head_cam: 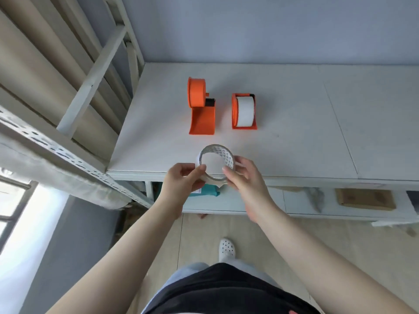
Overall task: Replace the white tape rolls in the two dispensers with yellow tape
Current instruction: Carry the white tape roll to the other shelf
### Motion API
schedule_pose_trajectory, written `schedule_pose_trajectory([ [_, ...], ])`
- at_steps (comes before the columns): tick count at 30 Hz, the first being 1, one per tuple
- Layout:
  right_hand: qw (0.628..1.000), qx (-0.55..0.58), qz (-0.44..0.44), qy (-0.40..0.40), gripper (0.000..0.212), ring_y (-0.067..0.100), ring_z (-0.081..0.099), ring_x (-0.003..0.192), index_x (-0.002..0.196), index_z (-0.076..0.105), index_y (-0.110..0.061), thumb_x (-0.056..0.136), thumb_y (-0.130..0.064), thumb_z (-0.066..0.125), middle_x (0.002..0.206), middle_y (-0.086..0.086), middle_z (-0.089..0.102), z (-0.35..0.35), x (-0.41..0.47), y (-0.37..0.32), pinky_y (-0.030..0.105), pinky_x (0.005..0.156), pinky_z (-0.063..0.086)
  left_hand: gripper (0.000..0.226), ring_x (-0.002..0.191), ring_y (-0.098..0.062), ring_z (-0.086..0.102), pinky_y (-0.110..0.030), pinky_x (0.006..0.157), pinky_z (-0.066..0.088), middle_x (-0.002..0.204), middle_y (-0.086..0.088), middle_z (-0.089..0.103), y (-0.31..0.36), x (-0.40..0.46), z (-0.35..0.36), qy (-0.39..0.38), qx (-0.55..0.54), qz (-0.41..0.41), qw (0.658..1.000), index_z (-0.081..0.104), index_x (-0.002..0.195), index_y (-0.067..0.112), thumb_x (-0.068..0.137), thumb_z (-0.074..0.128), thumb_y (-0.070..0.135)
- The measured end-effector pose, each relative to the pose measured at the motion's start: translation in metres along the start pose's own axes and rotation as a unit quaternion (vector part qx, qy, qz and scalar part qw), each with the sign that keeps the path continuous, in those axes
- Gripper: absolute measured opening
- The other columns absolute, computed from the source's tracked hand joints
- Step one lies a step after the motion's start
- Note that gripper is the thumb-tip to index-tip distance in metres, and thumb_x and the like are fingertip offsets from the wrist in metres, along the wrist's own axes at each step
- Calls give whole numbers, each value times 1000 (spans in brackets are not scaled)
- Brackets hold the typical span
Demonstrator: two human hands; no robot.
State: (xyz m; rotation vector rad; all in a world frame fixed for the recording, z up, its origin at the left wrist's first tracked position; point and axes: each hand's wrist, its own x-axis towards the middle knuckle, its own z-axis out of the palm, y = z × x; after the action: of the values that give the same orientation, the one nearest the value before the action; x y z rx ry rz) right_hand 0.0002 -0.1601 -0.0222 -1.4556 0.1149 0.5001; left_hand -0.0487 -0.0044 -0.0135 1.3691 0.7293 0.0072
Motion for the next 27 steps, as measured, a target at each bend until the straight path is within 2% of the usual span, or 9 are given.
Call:
schedule_pose_trajectory([
  [2,997,45,57,2,32,21,64,104,117,61,-13,88,-25,67,110,5,68,-19,-15,10,30,91,53,29,84,-24,70,-28,78,59,97,-19,69,-6,-11,0,-43,-12,-18,999,63,103,0,85,69,22],
  [5,991,100,88,22,13,25,64,92,97,68,-11,89,-20,64,101,13,67,-35,-48,26,31,87,56,18,84,-23,68,-28,80,58,95,-18,69,-19,-29,2,-105,11,-30,994,65,97,3,87,67,18],
  [9,980,153,102,81,10,22,68,90,92,69,-8,88,-15,65,97,14,69,-46,-101,52,26,80,58,27,86,-30,66,-34,83,57,96,-22,68,-49,-53,5,-152,34,-71,985,63,105,-4,87,67,16],
  [11,974,164,106,112,8,22,68,90,91,69,-8,88,-13,64,93,11,70,-54,-124,61,29,84,57,28,87,-31,66,-31,76,60,100,-25,67,-63,-66,11,-175,44,-91,979,62,106,-4,87,67,15],
  [13,968,182,103,140,6,18,70,82,88,69,-9,89,-10,63,83,6,73,-65,-145,66,28,83,58,24,83,-27,66,-24,69,59,97,-21,67,-71,-79,23,-195,51,-106,974,63,104,-3,87,67,14],
  [16,957,209,95,175,10,13,71,73,84,68,-10,90,-7,61,72,0,75,-88,-171,73,25,78,59,21,80,-23,67,-22,68,58,93,-16,68,-80,-93,48,-227,69,-114,965,65,100,0,86,68,15],
  [21,940,234,84,234,7,15,72,74,86,68,-9,89,-8,62,72,0,75,-141,-204,81,24,74,60,18,81,-23,66,-24,71,59,91,-13,68,-96,-119,106,-272,112,-121,948,65,97,2,86,68,15],
  [27,922,244,84,290,9,21,70,83,94,68,-4,88,-9,64,78,4,73,-237,-246,93,25,77,59,25,79,-22,66,-23,70,59,94,-14,67,-129,-160,202,-323,148,-133,925,64,103,-3,86,68,14],
])
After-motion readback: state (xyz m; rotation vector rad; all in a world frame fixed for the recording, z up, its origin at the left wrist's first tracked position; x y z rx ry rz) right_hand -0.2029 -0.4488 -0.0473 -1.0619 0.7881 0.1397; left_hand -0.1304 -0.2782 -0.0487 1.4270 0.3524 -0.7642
